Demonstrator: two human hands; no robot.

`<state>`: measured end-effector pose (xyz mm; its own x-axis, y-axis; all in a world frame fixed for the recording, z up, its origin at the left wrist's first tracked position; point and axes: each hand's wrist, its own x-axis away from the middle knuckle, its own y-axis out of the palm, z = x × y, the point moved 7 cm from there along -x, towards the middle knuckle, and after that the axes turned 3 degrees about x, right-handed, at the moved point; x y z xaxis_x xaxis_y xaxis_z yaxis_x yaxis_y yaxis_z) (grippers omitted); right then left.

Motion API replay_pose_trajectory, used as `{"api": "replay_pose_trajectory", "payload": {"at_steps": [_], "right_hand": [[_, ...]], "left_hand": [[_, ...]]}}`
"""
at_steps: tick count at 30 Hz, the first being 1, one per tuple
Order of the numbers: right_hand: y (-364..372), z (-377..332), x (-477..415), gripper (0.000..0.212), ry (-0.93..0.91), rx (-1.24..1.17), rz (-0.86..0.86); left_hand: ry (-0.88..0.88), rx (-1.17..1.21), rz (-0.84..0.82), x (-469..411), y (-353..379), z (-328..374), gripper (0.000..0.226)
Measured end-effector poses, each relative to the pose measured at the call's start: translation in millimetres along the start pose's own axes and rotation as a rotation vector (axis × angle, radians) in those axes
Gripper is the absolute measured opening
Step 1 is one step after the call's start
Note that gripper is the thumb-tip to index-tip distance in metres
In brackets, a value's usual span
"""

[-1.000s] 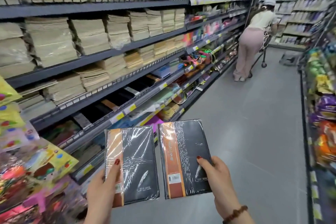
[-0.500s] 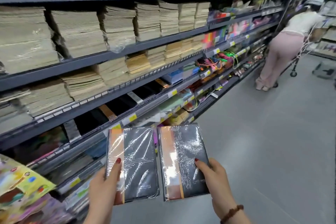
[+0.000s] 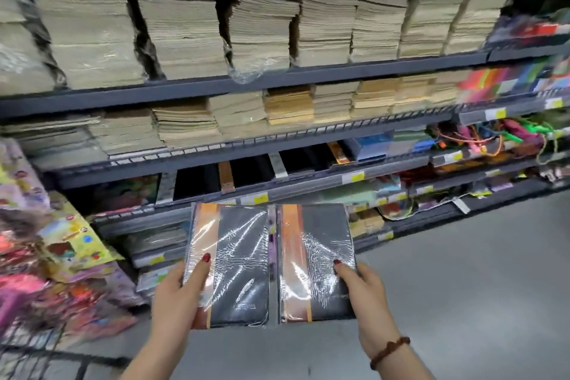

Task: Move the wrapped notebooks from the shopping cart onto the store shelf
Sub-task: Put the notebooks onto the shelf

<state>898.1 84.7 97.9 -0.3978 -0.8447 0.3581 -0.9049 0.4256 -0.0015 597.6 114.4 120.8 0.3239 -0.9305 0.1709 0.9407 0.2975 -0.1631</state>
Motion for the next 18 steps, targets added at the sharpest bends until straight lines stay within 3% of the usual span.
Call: {"api": "replay_pose_trajectory", "payload": {"at_steps": [10,16,18], "right_hand": [[70,-2,-74,0.010,0.092,0.133,-0.218],[118,-6,-123,0.009,0.121,0.198,-0.225],[130,0,-146,0.019,0.148,0.216,-0.202]], "left_hand": [[-0.124,0.049,0.230,-28,-22,-25,0.029],[-0.185,0.090,0.299,-89,-24,-50,0.032],[-0.217,0.088,0.309,-111,-19,-60,0.030]]}}
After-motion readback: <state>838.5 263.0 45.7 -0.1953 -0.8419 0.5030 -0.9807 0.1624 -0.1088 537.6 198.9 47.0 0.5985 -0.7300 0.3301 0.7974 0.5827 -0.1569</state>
